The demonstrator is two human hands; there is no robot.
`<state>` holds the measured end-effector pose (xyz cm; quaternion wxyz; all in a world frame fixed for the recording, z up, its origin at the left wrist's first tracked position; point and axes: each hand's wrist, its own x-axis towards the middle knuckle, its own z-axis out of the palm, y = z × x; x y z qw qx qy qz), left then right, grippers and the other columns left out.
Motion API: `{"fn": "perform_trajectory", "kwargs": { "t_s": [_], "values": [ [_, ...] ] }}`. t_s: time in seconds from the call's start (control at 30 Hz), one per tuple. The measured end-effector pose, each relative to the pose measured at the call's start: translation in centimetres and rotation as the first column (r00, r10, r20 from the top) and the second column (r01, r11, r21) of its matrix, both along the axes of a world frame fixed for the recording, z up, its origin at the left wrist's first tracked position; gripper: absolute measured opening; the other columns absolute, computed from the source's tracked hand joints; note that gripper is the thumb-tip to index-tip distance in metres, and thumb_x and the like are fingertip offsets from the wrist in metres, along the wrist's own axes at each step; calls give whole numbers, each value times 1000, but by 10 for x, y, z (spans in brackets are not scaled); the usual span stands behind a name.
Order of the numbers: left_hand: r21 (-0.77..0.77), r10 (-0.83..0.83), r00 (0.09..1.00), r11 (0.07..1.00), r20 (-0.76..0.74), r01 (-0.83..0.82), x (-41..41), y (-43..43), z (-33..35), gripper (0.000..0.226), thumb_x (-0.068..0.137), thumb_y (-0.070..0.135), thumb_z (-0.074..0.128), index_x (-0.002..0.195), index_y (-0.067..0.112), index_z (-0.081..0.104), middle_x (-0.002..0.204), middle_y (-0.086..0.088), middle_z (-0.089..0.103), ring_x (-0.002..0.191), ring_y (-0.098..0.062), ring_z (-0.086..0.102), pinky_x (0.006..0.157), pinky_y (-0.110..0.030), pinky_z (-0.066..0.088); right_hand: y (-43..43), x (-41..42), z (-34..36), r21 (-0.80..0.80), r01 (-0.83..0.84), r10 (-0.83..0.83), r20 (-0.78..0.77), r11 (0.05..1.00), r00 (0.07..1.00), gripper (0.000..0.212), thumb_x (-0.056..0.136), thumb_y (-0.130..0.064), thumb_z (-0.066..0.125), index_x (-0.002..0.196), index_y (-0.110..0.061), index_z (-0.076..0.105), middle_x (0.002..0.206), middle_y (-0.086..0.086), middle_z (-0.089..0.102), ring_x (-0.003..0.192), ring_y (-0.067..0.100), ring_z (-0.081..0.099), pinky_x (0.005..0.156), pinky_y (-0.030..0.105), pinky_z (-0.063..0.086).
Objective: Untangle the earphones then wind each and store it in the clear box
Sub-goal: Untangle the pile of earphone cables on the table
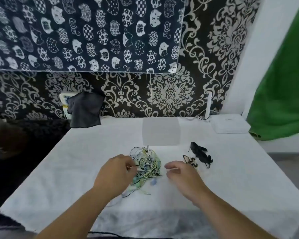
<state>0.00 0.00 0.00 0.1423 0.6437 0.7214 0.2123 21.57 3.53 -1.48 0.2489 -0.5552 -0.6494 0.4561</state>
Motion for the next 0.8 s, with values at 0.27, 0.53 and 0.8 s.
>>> {"fn": "perform_trajectory", "kwargs": {
  "t_s": [0.27, 0.53, 0.8],
  "values": [
    [149, -49, 988, 988, 150, 27, 31, 48, -36, 16, 85, 17, 66, 92, 30, 71, 91, 17, 65, 85, -5, 60, 76, -25, 49, 43, -34, -10, -80, -122, 129, 95, 989, 987, 16, 88, -19, 62, 88, -22, 78, 86, -6, 75, 82, 8, 68, 65, 19, 48],
    [-35, -59, 998, 998, -3, 59, 41, 82, -48, 39, 81, 46, 67, 119, 44, 56, 111, 20, 56, 115, -5, 51, 119, -46, 14, 87, -32, 13, -5, 161, -157, -255, 987, 954, 29, 90, -5, 58, 73, -16, 79, 78, 1, 76, 81, 16, 70, 78, 32, 55],
    [85, 64, 998, 994, -21, -62, 19, 80, -37, 30, 69, 43, 75, 96, 40, 62, 96, 16, 46, 101, -8, 49, 108, -33, 14, 108, -15, 32, -342, 363, -488, -734, 867, 473, 24, 85, 7, 47, 85, -6, 67, 60, -2, 50, 49, 12, 42, 52, 23, 35]
  ]
}}
